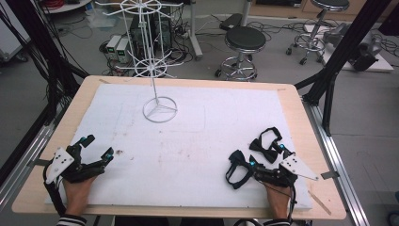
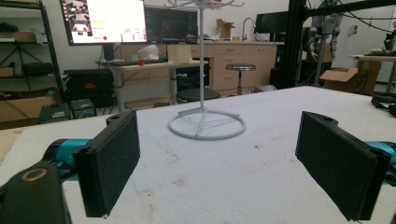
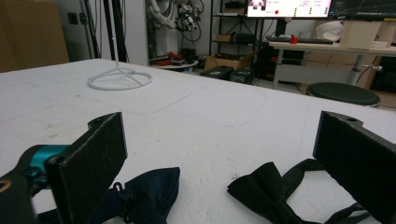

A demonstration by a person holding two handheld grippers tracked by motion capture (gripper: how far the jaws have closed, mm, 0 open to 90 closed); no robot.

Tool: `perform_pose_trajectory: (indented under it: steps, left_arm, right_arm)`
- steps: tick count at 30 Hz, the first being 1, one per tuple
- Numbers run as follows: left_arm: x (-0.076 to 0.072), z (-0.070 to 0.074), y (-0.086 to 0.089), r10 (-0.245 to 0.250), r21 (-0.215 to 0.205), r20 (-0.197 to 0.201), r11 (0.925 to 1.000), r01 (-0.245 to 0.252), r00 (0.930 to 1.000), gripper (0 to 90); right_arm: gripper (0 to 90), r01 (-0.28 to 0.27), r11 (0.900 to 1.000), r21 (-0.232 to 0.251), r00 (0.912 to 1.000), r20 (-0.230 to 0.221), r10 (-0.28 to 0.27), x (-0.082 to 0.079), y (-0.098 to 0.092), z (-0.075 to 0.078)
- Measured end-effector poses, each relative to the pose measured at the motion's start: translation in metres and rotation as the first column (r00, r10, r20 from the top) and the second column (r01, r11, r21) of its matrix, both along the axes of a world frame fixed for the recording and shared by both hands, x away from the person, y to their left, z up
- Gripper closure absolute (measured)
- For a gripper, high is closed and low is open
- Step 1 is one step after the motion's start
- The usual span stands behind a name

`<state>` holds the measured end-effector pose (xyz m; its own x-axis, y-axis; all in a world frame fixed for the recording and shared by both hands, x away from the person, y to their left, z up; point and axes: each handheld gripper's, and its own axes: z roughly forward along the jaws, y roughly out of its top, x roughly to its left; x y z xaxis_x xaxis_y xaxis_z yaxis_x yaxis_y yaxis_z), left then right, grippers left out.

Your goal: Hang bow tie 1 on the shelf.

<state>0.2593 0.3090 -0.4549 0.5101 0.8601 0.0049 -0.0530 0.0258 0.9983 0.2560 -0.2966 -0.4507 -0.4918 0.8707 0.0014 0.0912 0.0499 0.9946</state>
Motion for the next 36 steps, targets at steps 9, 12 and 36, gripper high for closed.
perform_pose_trajectory:
  steps: [9,12,36]
  left_arm:
    - [0.0,0.0,0.0,0.001,-0.002,-0.003,1.0,-0.001,1.0,14.1]
    - [0.0,0.0,0.0,0.001,-0.003,-0.004,1.0,-0.001,1.0,14.1]
    - [0.0,0.0,0.0,0.002,-0.003,-0.006,1.0,-0.002,1.0,14.0]
  right_arm:
    - [2.1,-0.001,1.0,-0.004,1.0,0.003,0.001,0.0,0.0,0.0]
    - [2.1,0.002,1.0,-0.007,1.0,0.006,-0.002,0.0,0.0,0.0]
    - [2.1,-0.059,0.998,-0.012,0.9965,-0.06,0.058,0.007,-0.011,0.022]
